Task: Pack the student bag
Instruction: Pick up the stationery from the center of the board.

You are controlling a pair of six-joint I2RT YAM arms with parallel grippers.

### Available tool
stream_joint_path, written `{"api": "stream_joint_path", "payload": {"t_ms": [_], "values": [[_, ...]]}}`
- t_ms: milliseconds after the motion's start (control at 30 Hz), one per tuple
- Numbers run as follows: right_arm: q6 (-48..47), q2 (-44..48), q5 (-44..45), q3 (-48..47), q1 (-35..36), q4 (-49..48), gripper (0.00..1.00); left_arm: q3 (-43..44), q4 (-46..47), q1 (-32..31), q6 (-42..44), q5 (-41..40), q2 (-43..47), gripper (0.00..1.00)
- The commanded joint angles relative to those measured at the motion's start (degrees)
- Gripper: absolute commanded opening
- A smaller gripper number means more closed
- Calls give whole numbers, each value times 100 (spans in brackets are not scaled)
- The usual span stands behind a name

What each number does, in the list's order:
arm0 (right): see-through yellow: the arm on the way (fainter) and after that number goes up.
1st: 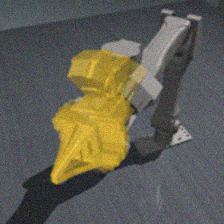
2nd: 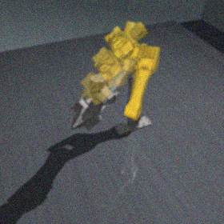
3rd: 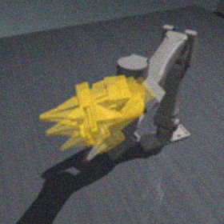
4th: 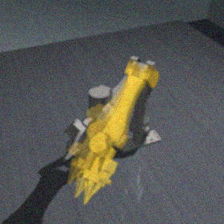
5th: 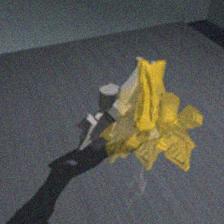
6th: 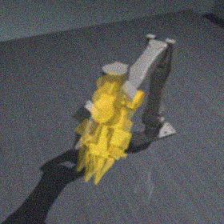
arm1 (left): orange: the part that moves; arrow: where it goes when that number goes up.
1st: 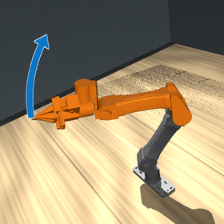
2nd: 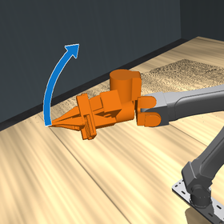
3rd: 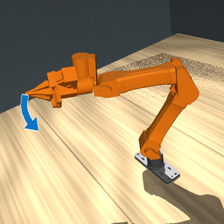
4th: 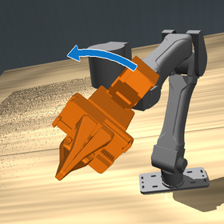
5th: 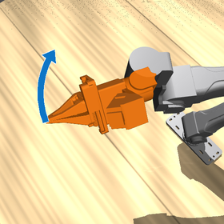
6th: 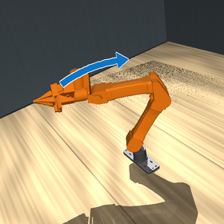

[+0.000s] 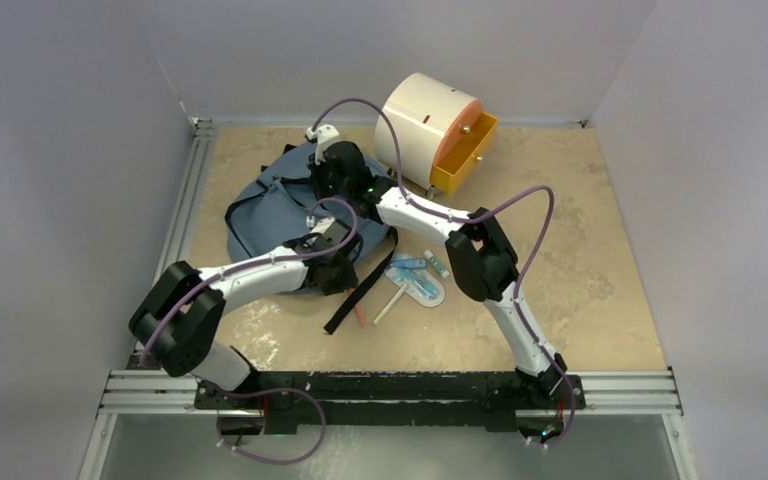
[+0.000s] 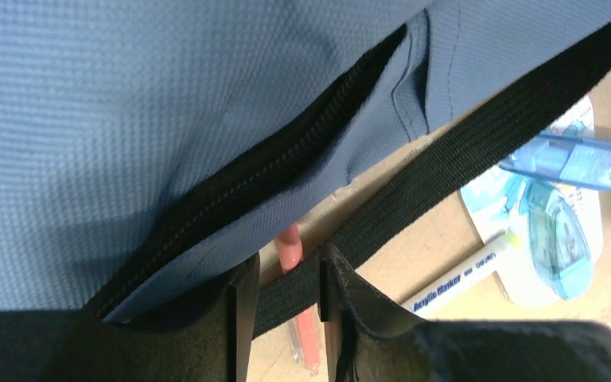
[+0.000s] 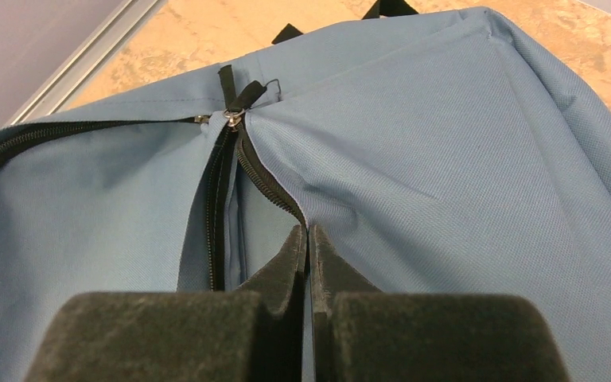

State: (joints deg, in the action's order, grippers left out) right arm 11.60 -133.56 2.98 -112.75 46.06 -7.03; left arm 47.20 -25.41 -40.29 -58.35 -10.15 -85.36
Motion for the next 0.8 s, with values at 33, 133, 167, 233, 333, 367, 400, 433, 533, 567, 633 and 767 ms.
{"api": "stream_joint_path", "payload": {"t_ms": [33, 133, 167, 233, 333, 367, 400, 433, 533, 567, 633, 767], "values": [[66, 480, -116, 38, -27, -325, 0, 413, -121, -14, -281, -518, -293, 32], [66, 492, -109, 62, -28, -321, 0, 422, -63, -34, -267, -494, -406, 32], [64, 497, -106, 75, -27, -325, 0, 422, -68, -46, -265, -504, -437, 32], [58, 512, -92, 102, -27, -330, 0, 407, -100, -67, -282, -505, -492, 32], [62, 530, -94, 146, -27, -351, 0, 315, -94, -133, -315, -501, -535, 32], [58, 532, -95, 154, -32, -352, 0, 262, -76, -167, -321, -486, -561, 32], [69, 532, -96, 156, -28, -352, 0, 237, -61, -213, -340, -469, -596, 31], [71, 532, -92, 163, -32, -352, 0, 216, -47, -253, -351, -444, -641, 31], [79, 526, -88, 173, -27, -367, 0, 238, -120, -393, -410, -401, -816, 28], [87, 531, -80, 174, -27, -369, 0, 245, -170, -442, -440, -412, -857, 27], [87, 529, -79, 183, -27, -377, 0, 227, -268, -511, -518, -457, -868, 21], [89, 532, -61, 208, -25, -378, 0, 81, -377, -519, -600, -557, -676, 2]]}}
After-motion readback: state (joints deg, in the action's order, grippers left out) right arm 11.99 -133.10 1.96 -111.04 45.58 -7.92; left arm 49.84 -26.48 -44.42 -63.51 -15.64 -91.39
